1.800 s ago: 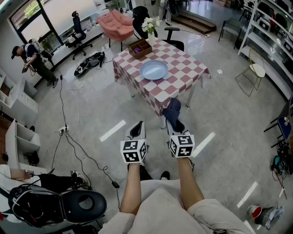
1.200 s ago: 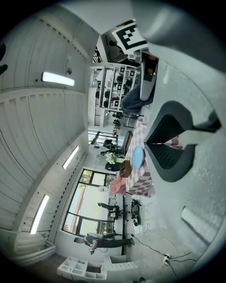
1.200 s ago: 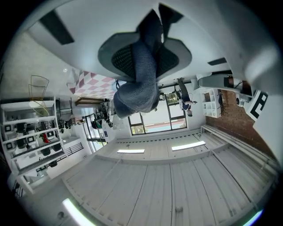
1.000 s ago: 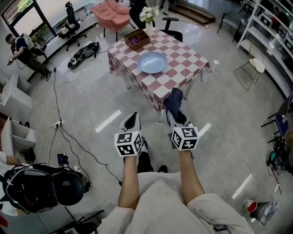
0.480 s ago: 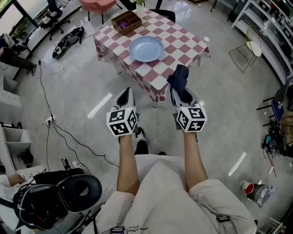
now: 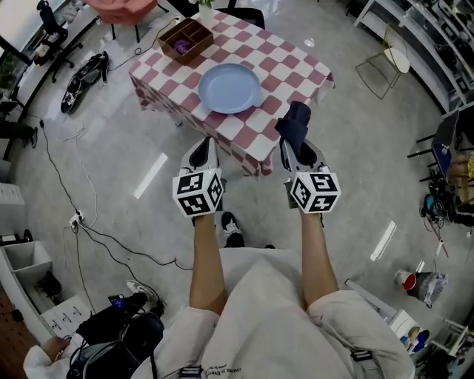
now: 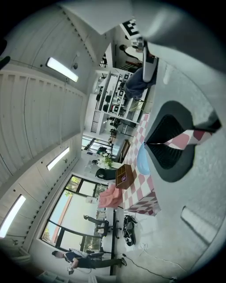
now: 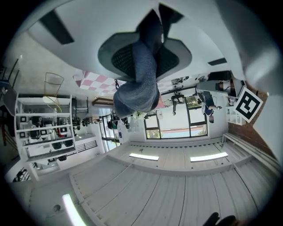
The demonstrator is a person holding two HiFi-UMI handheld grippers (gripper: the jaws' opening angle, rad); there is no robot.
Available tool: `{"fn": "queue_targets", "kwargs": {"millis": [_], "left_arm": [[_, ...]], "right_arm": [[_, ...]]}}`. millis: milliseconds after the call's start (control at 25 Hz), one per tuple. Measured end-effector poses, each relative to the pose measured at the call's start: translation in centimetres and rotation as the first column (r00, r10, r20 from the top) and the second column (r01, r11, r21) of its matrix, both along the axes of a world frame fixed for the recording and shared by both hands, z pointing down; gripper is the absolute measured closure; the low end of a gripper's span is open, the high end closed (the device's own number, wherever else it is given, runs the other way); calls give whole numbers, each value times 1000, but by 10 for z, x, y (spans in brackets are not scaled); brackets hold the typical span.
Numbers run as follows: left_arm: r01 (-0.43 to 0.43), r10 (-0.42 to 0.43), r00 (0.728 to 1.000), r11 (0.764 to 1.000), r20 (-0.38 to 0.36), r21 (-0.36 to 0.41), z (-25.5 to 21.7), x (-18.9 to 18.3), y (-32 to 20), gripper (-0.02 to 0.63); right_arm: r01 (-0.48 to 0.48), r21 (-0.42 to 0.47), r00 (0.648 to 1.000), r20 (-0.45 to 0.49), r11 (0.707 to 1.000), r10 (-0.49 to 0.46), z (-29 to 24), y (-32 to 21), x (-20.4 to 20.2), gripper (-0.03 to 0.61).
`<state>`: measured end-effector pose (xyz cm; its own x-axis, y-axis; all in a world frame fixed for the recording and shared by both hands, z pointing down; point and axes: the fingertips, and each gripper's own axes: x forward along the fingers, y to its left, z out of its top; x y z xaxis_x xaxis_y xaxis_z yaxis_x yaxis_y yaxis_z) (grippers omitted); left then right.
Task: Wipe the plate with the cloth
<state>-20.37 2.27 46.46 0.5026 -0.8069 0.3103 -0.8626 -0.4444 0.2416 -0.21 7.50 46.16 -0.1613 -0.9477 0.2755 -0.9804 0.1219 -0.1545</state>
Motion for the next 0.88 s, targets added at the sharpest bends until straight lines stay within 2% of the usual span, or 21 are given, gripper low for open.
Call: {"fn": "queue_targets", "kwargs": {"millis": [240,520,880], "left_arm": [[-50,51,999,998,4,-35,15,-18,-39,604],[-62,61,998,997,-19,-55,26,-33,-65,604],[-41,42,999,999,13,-32,27,-37,-105,604]], "right_arm": [[-47,-16,999,7,999,47,7,-30,-15,474],[-49,-27,999,-8,998,49,9,-55,-24,474],[6,1,1000,15,1000,-6,14,-104,-32,474]]}}
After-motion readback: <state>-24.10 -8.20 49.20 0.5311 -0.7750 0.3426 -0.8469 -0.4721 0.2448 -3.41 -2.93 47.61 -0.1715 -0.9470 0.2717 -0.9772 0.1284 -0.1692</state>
